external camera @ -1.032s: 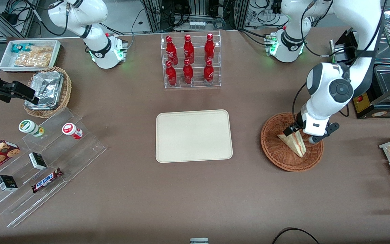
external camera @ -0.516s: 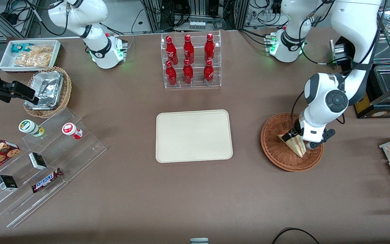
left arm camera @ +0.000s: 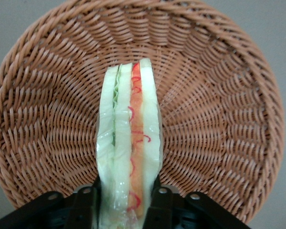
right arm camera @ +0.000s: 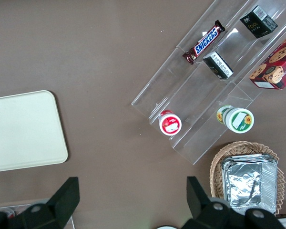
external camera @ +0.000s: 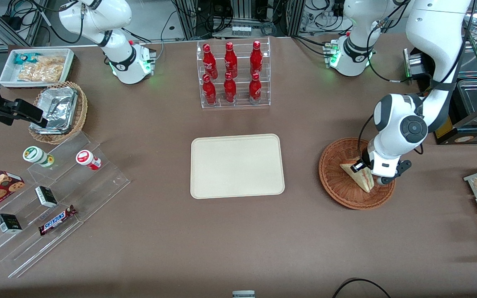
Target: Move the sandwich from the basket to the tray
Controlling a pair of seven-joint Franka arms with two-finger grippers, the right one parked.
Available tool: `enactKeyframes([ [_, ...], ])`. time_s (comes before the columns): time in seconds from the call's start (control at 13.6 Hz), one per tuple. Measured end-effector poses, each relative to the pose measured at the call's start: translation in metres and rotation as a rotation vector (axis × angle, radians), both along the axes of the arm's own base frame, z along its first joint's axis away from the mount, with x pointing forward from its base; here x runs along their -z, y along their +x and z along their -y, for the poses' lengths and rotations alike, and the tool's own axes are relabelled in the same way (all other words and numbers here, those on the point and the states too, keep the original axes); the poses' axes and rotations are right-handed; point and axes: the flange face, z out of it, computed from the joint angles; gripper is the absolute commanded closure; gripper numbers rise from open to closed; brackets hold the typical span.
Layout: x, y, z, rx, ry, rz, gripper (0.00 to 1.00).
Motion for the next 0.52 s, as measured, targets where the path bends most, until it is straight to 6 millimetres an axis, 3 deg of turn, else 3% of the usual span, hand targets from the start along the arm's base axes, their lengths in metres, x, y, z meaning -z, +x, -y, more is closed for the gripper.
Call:
enactKeyframes([
  [0.15,-0.027,0.009,0.0,0.001,0.011,-0.042,0.93],
  [0.37,-0.124,0.033,0.014,0.023,0.033,-0.122,0.93],
  [0.52,-0.185,0.04,0.048,0.078,0.035,-0.117,0.92],
])
